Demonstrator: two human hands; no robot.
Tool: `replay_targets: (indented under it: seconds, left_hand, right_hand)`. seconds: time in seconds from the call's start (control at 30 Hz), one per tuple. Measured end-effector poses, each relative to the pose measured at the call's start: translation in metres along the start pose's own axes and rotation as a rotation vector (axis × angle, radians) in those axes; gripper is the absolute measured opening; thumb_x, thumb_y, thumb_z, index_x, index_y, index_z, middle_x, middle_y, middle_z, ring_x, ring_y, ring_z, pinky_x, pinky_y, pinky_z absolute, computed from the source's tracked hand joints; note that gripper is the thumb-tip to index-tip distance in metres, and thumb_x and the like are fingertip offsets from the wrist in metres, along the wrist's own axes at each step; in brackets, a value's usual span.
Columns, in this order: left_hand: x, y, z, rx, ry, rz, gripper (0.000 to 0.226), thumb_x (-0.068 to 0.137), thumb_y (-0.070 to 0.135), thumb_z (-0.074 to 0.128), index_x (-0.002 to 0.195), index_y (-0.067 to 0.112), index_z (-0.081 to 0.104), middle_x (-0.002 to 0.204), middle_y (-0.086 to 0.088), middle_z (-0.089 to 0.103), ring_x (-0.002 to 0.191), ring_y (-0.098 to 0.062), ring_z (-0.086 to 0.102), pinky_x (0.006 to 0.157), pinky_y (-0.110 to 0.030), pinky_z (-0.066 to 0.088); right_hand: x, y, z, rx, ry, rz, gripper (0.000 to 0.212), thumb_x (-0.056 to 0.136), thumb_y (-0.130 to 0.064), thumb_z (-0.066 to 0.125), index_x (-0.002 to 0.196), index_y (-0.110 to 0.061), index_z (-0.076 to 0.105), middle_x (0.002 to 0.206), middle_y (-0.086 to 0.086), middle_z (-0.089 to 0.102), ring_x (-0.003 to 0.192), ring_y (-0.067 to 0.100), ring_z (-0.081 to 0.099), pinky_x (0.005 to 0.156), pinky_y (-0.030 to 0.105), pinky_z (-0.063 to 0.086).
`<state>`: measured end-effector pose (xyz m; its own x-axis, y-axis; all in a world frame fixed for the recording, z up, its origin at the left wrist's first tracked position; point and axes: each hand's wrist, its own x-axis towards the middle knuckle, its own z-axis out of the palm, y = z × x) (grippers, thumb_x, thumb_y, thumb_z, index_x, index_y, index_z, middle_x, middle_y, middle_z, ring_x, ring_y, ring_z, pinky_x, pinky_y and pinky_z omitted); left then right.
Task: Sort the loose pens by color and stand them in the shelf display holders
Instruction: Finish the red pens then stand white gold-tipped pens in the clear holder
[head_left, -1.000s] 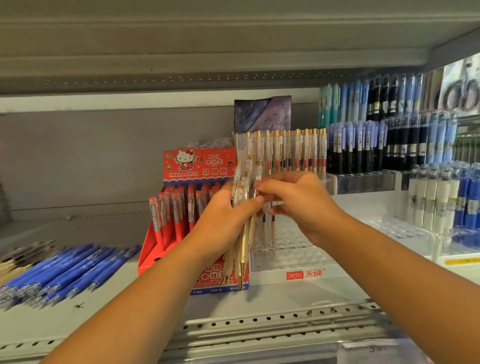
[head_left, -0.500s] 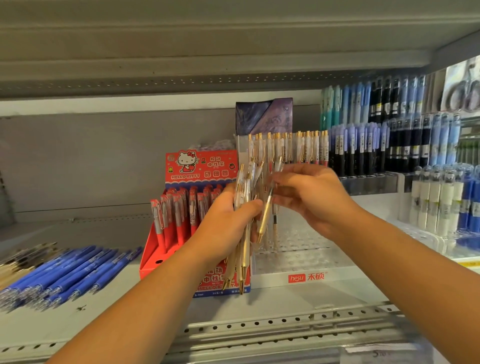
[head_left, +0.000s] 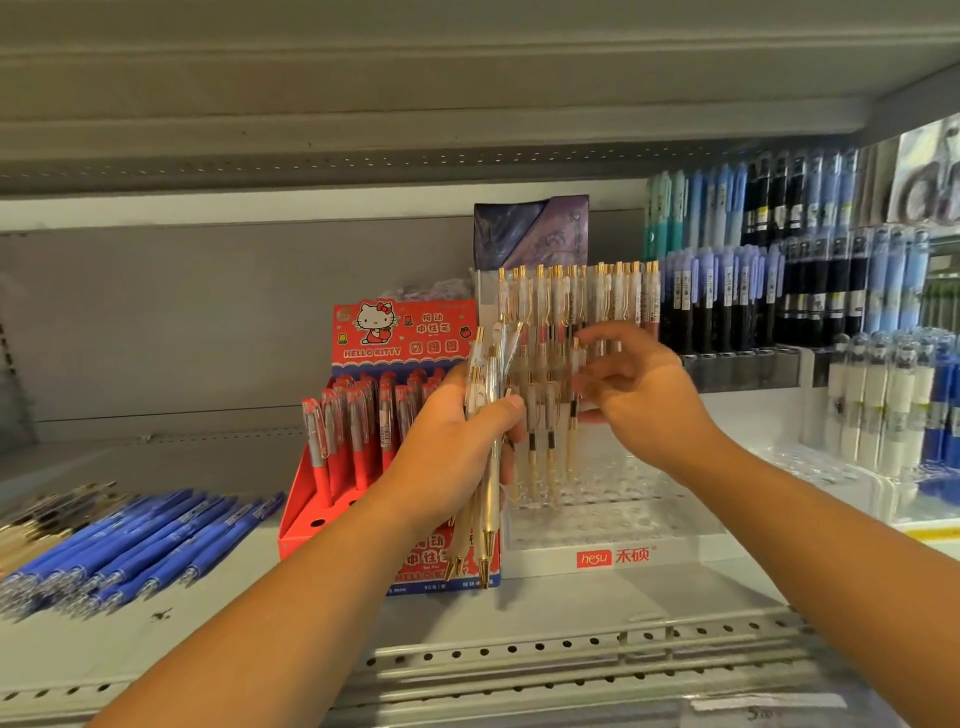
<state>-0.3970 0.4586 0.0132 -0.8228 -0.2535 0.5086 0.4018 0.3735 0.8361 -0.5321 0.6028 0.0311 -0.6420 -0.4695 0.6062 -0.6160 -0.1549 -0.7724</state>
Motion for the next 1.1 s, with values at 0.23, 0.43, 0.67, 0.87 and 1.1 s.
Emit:
replay_targets:
  seconds: [0.23,0.43,0.67,0.87,1.1]
  left_hand:
    - [-0.001,-0.001,0.0,0.013,0.018,0.032,0.013,0.094,0.028,0.058,0.107,0.031,0.057,0.072,-0.002,0.064,0.055,-0.015,0.059,0.048,-0.029,0.049]
    - [-0.002,0.003,0.002,0.026,0.015,0.055,0.012,0.091,0.02,0.057,0.095,0.03,0.06,0.066,-0.002,0.063,0.049,-0.016,0.056,0.048,-0.028,0.048]
    - [-0.005,0.007,0.003,0.004,-0.044,0.087,0.027,0.096,0.011,0.053,0.104,0.035,0.059,0.081,-0.01,0.069,0.051,-0.024,0.058,0.045,-0.032,0.05]
    - [-0.006,0.01,0.004,0.039,-0.058,0.081,0.014,0.088,0.018,0.056,0.089,0.031,0.061,0.08,-0.021,0.067,0.049,-0.026,0.056,0.047,-0.038,0.05]
    - [-0.007,0.009,0.003,-0.004,-0.023,0.05,0.014,0.092,0.018,0.059,0.105,0.022,0.058,0.062,-0.012,0.063,0.046,-0.023,0.056,0.043,-0.03,0.049]
  right_hand:
    - [-0.001,0.011,0.001,-0.416,-0.025,-0.029,0.028,0.08,-0.009,0.078,0.09,-0.026,0.058,0.088,-0.005,0.065,0.078,0.003,0.062,0.067,0.014,0.052]
    - [-0.005,0.009,0.003,-0.629,0.078,-0.108,0.031,0.083,-0.026,0.075,0.111,-0.024,0.061,0.102,-0.005,0.056,0.078,0.0,0.051,0.073,0.021,0.044]
    - [-0.01,-0.03,0.023,-0.005,-0.019,-0.04,0.016,0.092,-0.025,0.067,0.107,-0.022,0.065,0.092,-0.003,0.07,0.067,0.004,0.063,0.051,0.018,0.045]
    - [-0.006,-0.036,0.03,0.288,-0.057,0.12,0.017,0.092,-0.009,0.066,0.096,-0.025,0.066,0.077,-0.009,0.074,0.062,0.004,0.062,0.046,0.02,0.041]
    - [-0.006,-0.03,0.027,0.377,0.006,0.112,0.016,0.091,-0.008,0.066,0.104,-0.017,0.07,0.097,0.003,0.076,0.09,0.017,0.072,0.078,0.03,0.059]
